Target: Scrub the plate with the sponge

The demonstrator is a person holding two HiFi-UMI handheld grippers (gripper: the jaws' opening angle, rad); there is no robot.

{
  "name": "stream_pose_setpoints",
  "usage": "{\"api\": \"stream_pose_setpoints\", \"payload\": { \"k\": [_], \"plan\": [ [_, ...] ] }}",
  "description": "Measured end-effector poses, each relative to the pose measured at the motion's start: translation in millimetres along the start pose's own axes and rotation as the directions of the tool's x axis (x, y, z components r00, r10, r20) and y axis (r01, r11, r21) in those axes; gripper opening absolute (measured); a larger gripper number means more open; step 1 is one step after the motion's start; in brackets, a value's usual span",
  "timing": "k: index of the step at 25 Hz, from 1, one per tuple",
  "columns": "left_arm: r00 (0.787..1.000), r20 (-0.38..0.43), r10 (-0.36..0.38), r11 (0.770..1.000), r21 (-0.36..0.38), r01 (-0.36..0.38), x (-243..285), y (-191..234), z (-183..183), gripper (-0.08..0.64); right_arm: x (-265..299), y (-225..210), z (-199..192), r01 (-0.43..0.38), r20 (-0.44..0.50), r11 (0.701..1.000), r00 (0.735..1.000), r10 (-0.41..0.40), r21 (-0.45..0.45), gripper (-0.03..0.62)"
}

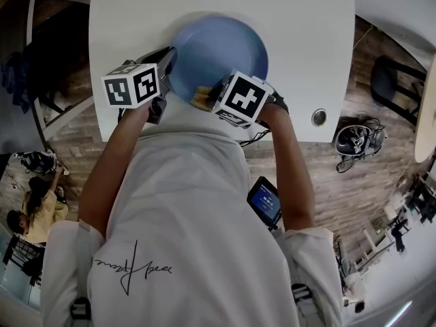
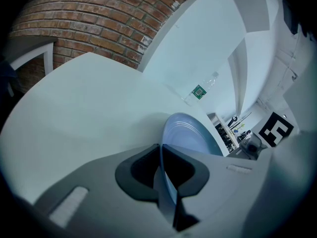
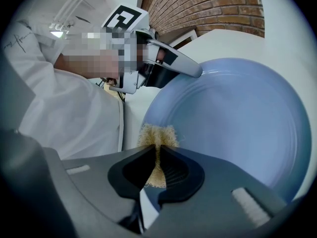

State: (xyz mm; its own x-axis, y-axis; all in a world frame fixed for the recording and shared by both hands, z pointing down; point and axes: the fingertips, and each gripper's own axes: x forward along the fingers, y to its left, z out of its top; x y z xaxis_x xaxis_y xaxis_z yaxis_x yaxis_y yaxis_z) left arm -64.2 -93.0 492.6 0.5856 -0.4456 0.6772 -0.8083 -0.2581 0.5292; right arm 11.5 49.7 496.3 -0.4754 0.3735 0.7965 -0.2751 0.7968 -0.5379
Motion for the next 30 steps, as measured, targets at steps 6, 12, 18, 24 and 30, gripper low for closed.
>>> {"api": "stream_pose_setpoints", "payload": {
  "k": [6, 12, 18, 24, 30],
  "plan": [
    [1.000, 0.004, 0.003, 1.000, 0.001, -0.003, -2, 1, 0, 0.037, -3, -2, -8, 0.024, -0.063, 1.000, 0.998, -0.025, -0.018, 0.037],
    [1.000, 0.002, 0.004, 1.000, 0.005, -0.004, -3, 4, 1, 0.035, -5, -4, -11, 0.037, -0.109, 0.999, 0.993, -0.040, -0.031, 0.037],
    [1.000, 0.007, 0.006, 1.000, 0.010, -0.006, -3, 3, 2, 0.035, -8, -5, -14, 0.057, -0.151, 0.996, 0.986, -0.067, -0.065, 0.037],
    [1.000, 0.008, 0.009, 1.000, 0.012, -0.009, -3, 3, 2, 0.035, -11, -8, -20, 0.081, -0.198, 0.993, 0.975, -0.098, -0.090, 0.037],
    [1.000, 0.003, 0.004, 1.000, 0.008, -0.004, -2, 3, 0, 0.037, -19, -18, -26, 0.136, -0.214, 0.988, 0.965, -0.150, -0.077, 0.040]
  ]
}}
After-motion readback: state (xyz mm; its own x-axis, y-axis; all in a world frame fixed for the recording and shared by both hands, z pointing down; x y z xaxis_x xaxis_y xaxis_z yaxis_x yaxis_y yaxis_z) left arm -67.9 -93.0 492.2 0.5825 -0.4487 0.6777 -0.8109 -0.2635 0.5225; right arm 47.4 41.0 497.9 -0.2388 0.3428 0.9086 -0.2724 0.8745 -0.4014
